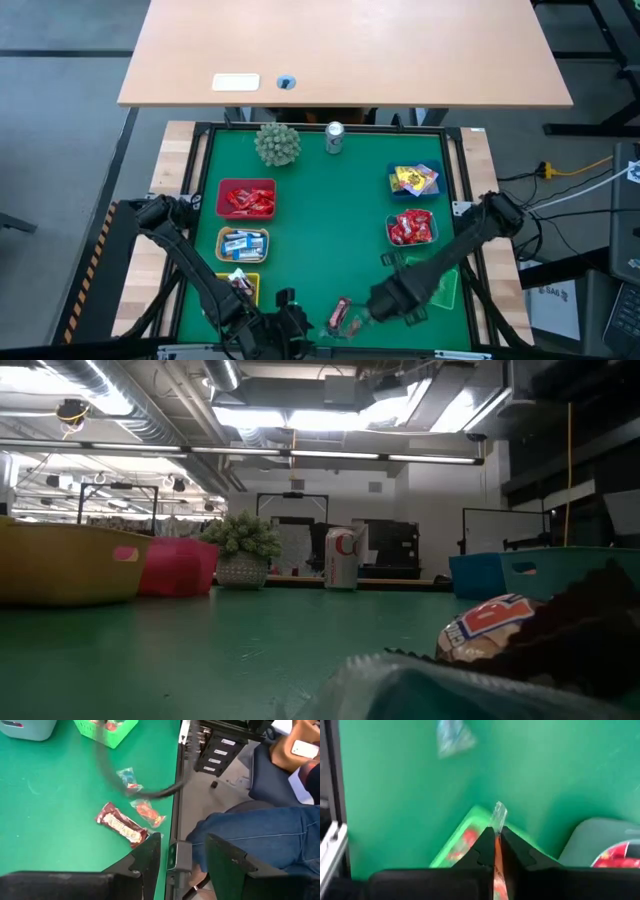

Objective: Sort candy
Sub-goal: Put the orange gummy into the green bin, then put the blue gummy into the green bin

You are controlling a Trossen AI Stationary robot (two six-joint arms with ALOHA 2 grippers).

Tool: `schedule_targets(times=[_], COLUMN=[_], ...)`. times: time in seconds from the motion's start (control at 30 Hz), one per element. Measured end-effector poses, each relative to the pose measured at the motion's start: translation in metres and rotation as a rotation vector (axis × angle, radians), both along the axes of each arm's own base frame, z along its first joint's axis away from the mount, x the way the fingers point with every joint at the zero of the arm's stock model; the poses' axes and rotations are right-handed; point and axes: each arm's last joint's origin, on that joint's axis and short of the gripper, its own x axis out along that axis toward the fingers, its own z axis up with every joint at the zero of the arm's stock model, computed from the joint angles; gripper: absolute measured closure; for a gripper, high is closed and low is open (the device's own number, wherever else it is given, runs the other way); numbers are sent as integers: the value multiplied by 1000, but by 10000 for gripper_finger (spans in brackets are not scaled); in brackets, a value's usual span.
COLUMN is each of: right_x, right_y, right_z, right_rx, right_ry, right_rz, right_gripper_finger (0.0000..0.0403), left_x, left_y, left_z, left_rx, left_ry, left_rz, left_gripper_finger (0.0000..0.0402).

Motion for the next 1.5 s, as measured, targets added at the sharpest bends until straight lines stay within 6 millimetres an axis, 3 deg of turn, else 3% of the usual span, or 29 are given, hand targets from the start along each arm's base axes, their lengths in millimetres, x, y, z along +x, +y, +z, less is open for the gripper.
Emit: schedule_targets(times=[0.37,0.77,0.87,1.2,1.33,1.5], right_x=[-53,-66,-66,-67,-65,-52], right_y=[35,38,38,33,36,52], right_z=[4,6,6,-2,-4,-8], right_rx=[-168,-202,-202,-260,-226,-64], right_ry=[63,126,127,119,91,-43], right_rz=[124,35,19,26,24,20], right_gripper_finger=[380,373,344,197,169,158], left_x=[4,15,19,21,22,23], left_y=[4,17,22,24,24,26], left_z=[-1,-1,-1,-2,-2,-2], left_rx=[3,3,0,-1,-1,0], left_ry=[3,4,8,9,10,10], left_rz=[12,51,61,66,66,71], left_gripper_finger=[264,264,264,264,264,264])
